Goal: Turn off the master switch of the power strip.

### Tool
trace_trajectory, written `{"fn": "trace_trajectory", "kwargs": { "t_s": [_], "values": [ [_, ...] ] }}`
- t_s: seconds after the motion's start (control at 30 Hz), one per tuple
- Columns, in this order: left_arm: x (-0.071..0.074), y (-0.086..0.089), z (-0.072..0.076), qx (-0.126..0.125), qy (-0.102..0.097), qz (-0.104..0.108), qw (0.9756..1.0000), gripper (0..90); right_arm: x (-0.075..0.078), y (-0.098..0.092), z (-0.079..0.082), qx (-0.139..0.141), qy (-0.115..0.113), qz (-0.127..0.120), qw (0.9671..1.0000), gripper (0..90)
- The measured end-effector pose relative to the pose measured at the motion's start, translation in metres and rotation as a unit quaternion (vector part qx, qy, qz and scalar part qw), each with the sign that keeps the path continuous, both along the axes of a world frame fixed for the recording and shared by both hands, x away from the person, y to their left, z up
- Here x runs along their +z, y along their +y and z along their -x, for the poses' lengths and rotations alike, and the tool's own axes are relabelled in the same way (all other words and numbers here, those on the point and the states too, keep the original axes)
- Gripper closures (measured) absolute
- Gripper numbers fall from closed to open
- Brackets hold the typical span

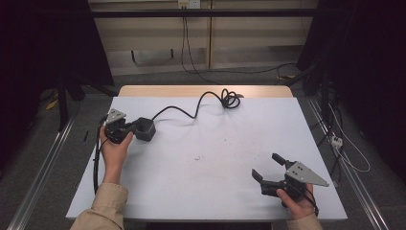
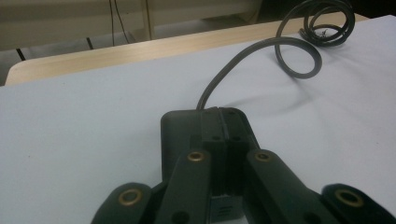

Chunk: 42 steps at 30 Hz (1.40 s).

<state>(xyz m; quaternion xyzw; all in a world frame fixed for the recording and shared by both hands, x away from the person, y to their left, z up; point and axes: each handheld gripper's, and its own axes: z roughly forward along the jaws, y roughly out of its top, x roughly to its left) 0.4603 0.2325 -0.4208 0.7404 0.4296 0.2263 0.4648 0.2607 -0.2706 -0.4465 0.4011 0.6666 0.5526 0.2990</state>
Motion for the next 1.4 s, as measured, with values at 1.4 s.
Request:
{"fn": "trace_trajectory", "kwargs": {
  "t_s": [1.4],
  "values": [
    [-0.0040,-0.0038,0.0003,0.017,0.006,-0.027,0.9995,90.0,0.0003,-0.0002,0.0006,0.001,0.000,0.000,1.0000,6.7]
  ]
}}
